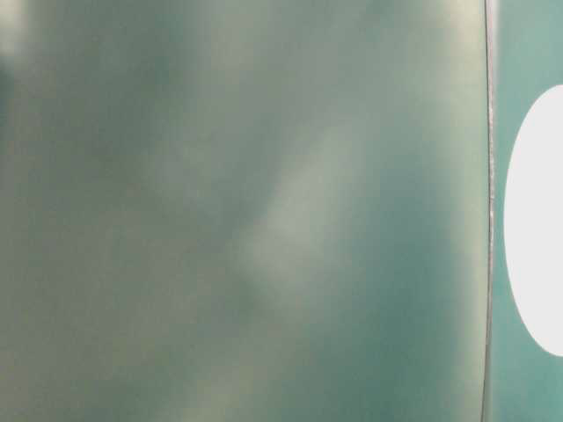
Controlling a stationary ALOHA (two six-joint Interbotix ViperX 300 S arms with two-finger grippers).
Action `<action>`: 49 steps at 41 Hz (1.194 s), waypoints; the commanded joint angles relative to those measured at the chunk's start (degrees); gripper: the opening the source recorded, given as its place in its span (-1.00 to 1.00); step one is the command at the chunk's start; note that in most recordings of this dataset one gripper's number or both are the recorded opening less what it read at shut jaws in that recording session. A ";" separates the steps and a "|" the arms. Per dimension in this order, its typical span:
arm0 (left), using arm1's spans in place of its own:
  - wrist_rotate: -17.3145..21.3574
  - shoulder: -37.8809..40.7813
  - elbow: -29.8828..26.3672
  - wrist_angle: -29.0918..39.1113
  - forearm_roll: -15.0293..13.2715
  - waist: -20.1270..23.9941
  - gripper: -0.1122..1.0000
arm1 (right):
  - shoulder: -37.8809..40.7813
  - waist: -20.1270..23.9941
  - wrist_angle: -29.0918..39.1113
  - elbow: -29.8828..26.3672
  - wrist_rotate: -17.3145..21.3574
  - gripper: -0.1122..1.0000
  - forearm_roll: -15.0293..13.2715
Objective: Scoop the yellow hexagonal prism block from the bowl with a spoon using the right arm.
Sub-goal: 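Move the right gripper to the pink spoon's handle, then close the right gripper on the pink spoon handle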
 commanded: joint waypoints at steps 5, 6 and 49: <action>0.09 0.18 -1.76 -0.26 0.18 -0.09 -0.74 | 3.69 2.02 -3.87 -0.35 -0.09 0.09 2.37; 0.09 0.26 -1.76 -0.26 0.18 -0.09 -0.74 | 4.13 2.11 -4.39 -0.35 -0.09 0.09 2.46; 0.09 0.26 -1.67 -0.26 0.18 -0.09 -0.74 | 11.25 3.87 -7.12 0.53 -1.76 0.09 2.46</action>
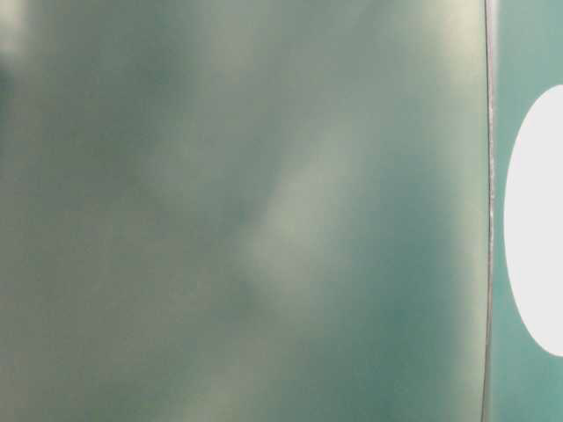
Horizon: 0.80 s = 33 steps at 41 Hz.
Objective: Scoop the yellow hexagonal prism block from the bowl with a spoon using the right arm.
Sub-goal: 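Close the right gripper on the pink spoon handle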
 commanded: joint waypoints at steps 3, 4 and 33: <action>0.09 0.35 -1.58 -0.18 0.18 -0.09 -0.74 | -0.44 0.26 -0.70 -0.26 -1.23 0.09 0.09; 0.18 0.35 -1.58 -0.18 0.18 -0.09 -0.74 | -0.44 0.26 -0.70 -0.26 -1.49 0.09 0.09; 0.09 0.70 -1.58 -0.18 0.18 -0.09 -0.74 | -0.53 0.26 0.00 -0.35 -3.08 0.08 0.09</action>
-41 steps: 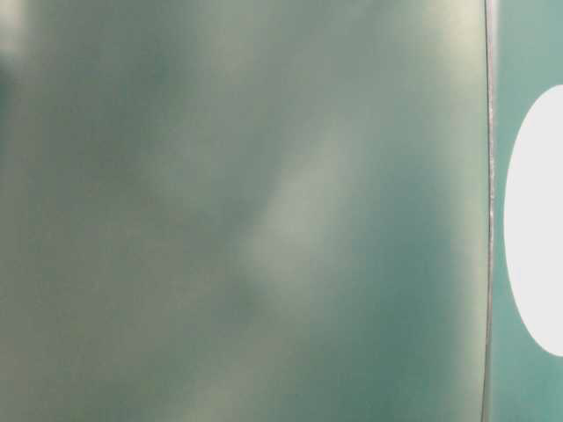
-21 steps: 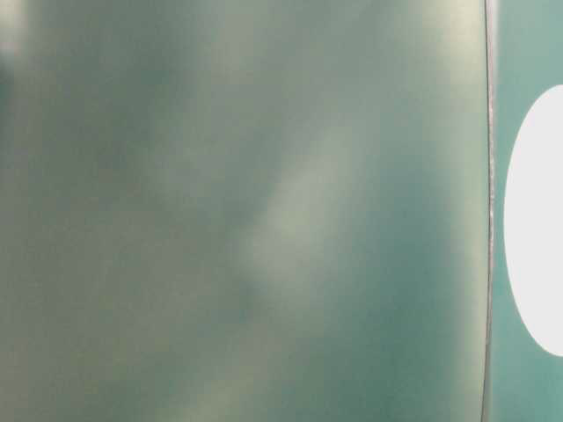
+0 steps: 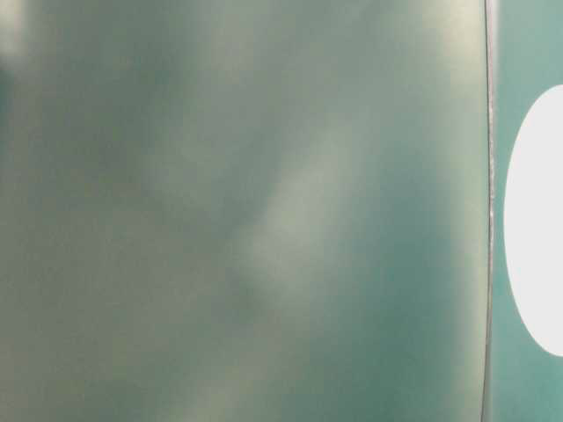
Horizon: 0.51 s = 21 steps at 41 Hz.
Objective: Scoop the yellow hexagonal prism block from the bowl with a spoon using the right arm.
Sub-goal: 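Close the right gripper on the pink spoon handle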
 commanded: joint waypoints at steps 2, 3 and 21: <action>0.00 0.53 -1.58 -0.26 0.09 -0.09 -0.74 | -0.44 0.18 -0.18 -0.44 -0.09 0.08 0.00; 0.00 0.53 -1.58 -0.26 0.09 -0.09 -0.74 | -0.53 0.18 -0.18 -0.44 -0.09 0.08 0.00; -0.09 0.62 -1.58 -0.26 0.00 -0.09 -0.74 | -0.44 0.26 0.62 -0.53 -0.09 0.06 -0.09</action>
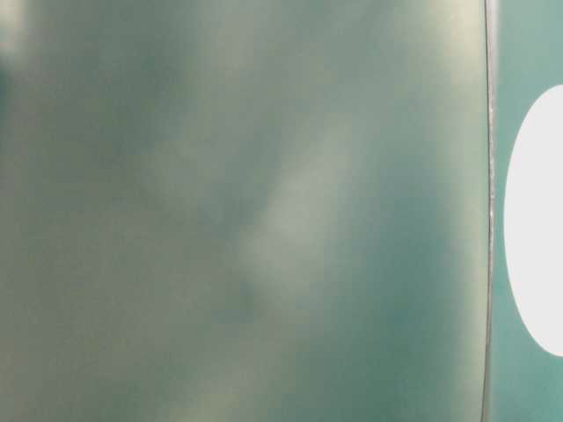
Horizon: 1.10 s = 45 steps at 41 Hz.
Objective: Scoop the yellow hexagonal prism block from the bowl with a spoon using the right arm.
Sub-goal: 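Close the right gripper on the pink spoon handle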
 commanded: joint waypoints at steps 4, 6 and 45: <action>-0.18 0.62 -1.58 -0.26 0.09 -0.09 -0.74 | -0.53 0.18 0.26 -0.44 -0.09 0.06 -0.09; -0.18 0.62 -1.58 -0.26 0.09 -0.09 -0.74 | -0.44 0.26 0.26 -0.53 -0.09 0.06 -0.09; -0.44 0.62 -1.58 -0.26 0.09 -0.09 -0.74 | -0.53 0.26 0.26 -0.53 -0.09 -0.32 0.00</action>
